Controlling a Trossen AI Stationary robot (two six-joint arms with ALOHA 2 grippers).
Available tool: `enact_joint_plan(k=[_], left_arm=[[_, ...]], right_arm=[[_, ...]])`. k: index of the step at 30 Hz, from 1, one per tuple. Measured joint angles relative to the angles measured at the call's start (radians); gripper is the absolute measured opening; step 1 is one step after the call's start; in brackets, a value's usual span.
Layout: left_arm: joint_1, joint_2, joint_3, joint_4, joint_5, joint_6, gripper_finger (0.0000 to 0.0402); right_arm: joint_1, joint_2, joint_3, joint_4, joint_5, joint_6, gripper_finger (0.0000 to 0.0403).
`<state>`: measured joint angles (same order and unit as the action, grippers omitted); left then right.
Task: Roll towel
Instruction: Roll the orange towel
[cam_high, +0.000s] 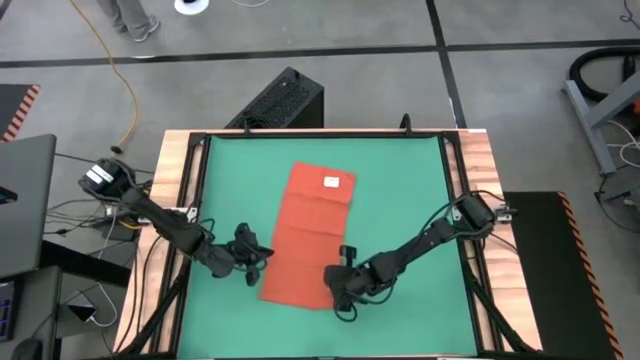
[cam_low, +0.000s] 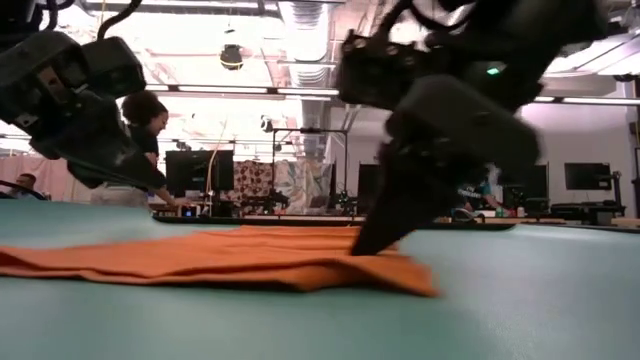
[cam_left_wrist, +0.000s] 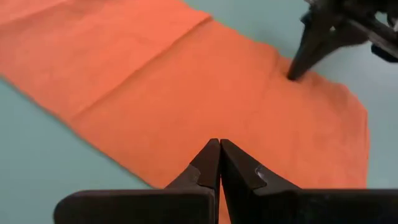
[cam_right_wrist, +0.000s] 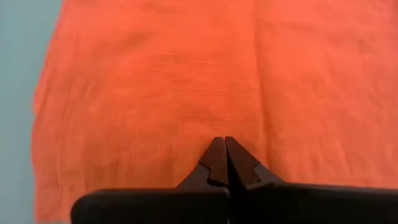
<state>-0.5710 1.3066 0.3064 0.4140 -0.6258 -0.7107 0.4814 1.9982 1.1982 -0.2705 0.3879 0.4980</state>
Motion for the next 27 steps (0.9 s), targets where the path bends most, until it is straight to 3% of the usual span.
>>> enact_joint_plan(k=[5, 9, 15, 18, 27], left_arm=[[0.000, 0.135, 0.104, 0.022, 0.001, 0.109, 0.0000], [-0.025, 0.228, 0.206, 0.023, 0.025, 0.290, 0.0000], [-0.123, 0.245, 0.314, 0.015, -0.001, 0.497, 0.0000], [-0.168, 0.245, 0.341, -0.044, 0.088, 0.561, 0.0005], [-0.252, 0.245, 0.372, -0.261, 0.208, 0.610, 0.0092]], right_arm=[[0.041, -0.045, -0.005, -0.100, 0.033, 0.060, 0.0002], [0.078, -0.103, -0.011, -0.101, 0.125, 0.045, 0.0010], [0.145, -0.227, -0.006, -0.088, 0.187, 0.017, 0.0039], [0.193, -0.262, -0.006, -0.088, 0.187, -0.002, 0.0053], [0.299, -0.244, -0.008, -0.080, 0.240, 0.069, 0.0096]])
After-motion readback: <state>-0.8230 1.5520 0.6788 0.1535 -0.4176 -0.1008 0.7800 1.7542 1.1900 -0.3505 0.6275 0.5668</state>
